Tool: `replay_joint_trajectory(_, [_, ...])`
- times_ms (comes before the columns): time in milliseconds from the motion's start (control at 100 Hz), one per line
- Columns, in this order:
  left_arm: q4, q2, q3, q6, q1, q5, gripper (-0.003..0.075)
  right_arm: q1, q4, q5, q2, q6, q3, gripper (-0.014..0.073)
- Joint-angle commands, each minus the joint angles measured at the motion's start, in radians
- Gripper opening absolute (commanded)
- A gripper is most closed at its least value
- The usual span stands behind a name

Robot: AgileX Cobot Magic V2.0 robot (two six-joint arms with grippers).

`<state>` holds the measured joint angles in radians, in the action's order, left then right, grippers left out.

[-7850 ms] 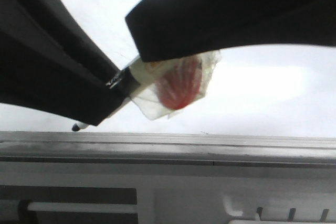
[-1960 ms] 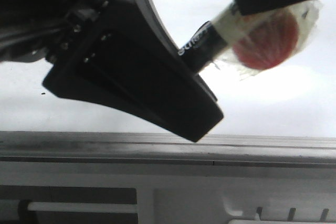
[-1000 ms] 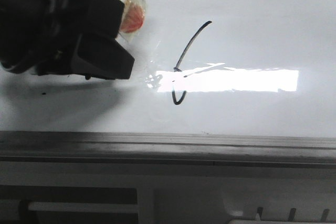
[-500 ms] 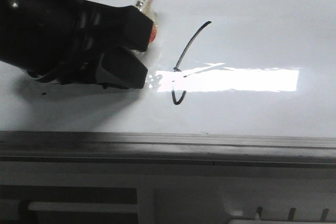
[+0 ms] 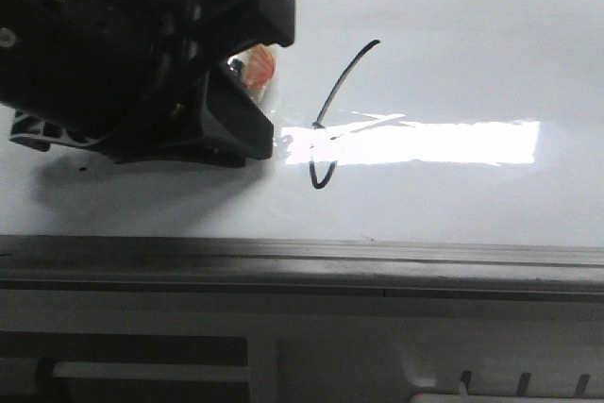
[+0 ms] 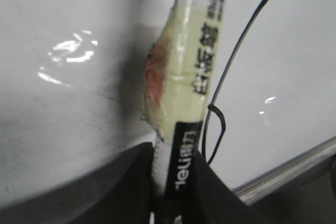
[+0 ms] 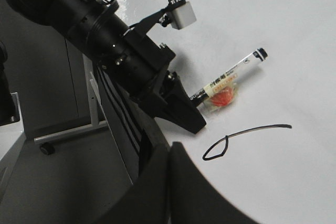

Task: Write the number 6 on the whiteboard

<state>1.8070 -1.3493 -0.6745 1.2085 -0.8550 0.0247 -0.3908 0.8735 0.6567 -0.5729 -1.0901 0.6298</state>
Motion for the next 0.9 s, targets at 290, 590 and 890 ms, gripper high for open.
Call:
replay_joint_trajectory(290, [0.04, -0.049, -0.008, -0.016, 0.034, 0.126, -0.0019, 0.01, 0.084, 0.001, -0.001, 0.0, 0.031, -0.0064])
replay_joint_trajectory(590, [0.038, -0.049, -0.008, -0.016, 0.034, 0.224, -0.0018, 0.01, 0.084, 0.005, -0.001, 0.0, 0.031, -0.0064])
replay_joint_trajectory(890, [0.038, -0.049, -0.008, -0.016, 0.054, 0.231, 0.0049, 0.01, 0.084, 0.005, -0.001, 0.0, 0.031, -0.0064])
